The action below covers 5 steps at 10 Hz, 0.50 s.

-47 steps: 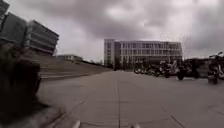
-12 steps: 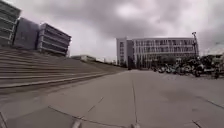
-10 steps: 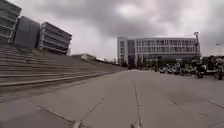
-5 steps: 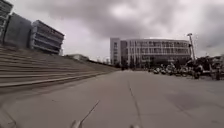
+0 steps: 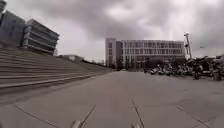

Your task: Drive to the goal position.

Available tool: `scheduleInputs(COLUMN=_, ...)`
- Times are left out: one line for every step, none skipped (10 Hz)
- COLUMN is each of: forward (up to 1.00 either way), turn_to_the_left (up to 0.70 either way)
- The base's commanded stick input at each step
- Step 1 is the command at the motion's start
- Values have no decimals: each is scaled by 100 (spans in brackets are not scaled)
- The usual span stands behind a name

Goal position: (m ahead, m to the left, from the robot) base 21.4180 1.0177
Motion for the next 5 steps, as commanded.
scheduleInputs(forward=85, turn_to_the_left=-22)
scheduleInputs(forward=85, turn_to_the_left=0)
scheduleInputs(forward=85, turn_to_the_left=-2)
scheduleInputs(forward=85, turn_to_the_left=-7)
scheduleInputs(forward=85, turn_to_the_left=0)
